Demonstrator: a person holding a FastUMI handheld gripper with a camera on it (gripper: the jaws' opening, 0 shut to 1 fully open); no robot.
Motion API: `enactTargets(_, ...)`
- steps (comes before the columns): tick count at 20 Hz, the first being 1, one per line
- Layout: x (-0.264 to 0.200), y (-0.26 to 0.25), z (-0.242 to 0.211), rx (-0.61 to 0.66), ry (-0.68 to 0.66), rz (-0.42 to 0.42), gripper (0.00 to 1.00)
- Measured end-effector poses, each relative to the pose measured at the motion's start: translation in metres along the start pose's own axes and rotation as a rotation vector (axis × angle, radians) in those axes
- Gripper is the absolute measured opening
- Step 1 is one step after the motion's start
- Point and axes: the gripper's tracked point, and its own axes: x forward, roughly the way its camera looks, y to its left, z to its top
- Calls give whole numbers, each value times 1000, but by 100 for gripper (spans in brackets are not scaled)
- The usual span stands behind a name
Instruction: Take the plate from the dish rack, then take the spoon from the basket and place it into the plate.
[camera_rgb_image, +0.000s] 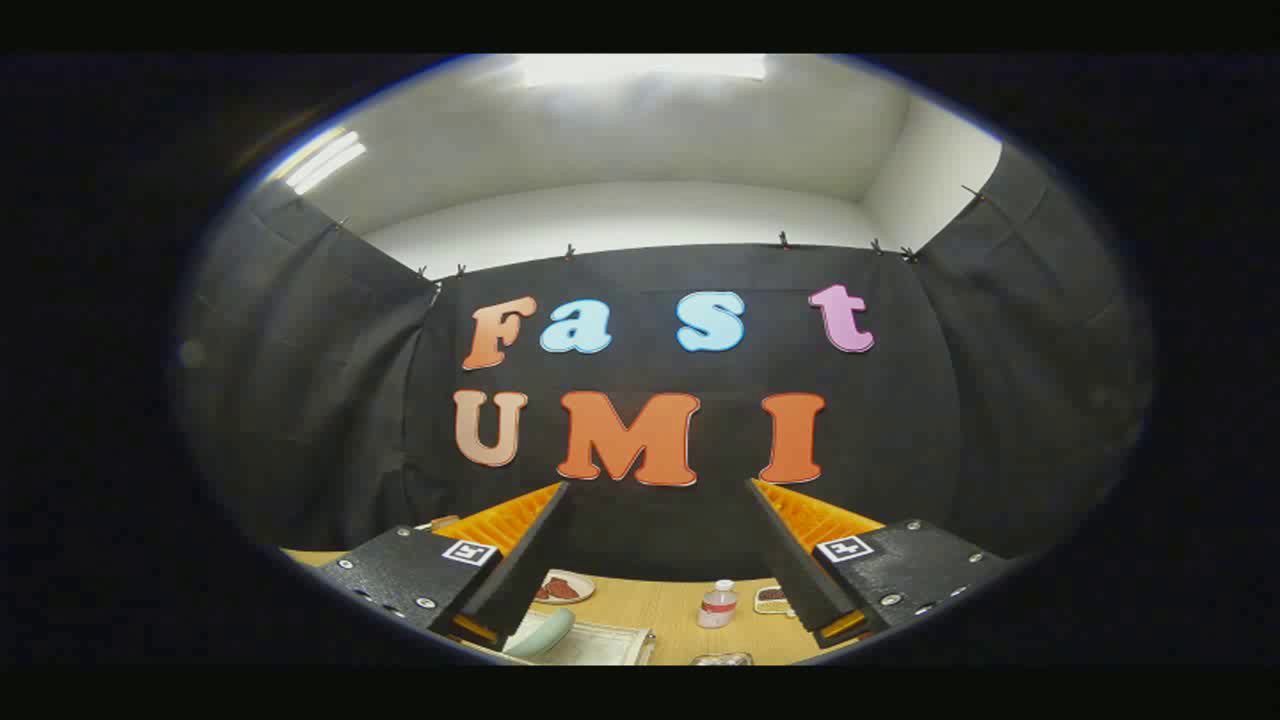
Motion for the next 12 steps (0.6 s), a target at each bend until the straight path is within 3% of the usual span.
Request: enactTargets(12, -4, -9, 2, -3, 24, -8, 100)
